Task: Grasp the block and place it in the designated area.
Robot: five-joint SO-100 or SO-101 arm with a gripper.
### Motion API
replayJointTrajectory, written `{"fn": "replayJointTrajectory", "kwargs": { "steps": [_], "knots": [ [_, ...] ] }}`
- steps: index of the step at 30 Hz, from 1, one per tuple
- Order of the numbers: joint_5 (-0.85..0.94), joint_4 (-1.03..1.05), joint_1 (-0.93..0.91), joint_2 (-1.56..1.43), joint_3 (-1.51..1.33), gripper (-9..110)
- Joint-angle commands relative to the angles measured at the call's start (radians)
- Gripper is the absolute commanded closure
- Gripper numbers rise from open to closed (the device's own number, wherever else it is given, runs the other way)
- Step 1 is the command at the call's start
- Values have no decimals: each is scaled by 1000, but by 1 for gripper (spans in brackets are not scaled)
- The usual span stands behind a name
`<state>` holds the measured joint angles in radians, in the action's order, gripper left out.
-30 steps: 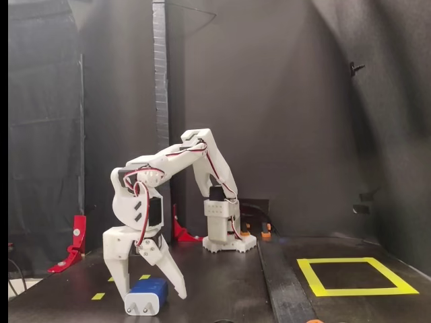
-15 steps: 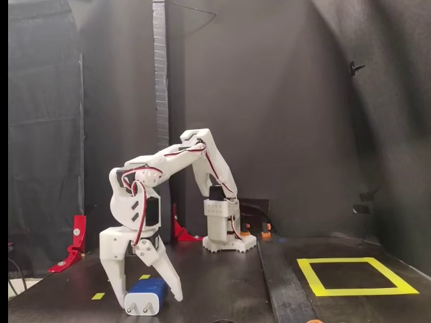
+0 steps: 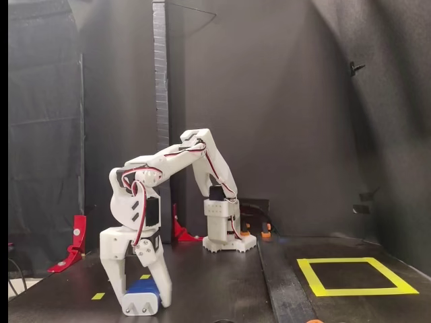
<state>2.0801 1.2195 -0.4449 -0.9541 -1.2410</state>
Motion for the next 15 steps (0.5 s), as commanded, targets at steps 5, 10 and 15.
{"fn": "replayJointTrajectory", "kwargs": {
  "steps": [5, 10, 15],
  "knots": [
    [-5, -3, -11, 2, -9, 83],
    [-3, -6, -11, 2, -9, 83],
    [-6, -18, -11, -11, -6, 83]
  ]
}}
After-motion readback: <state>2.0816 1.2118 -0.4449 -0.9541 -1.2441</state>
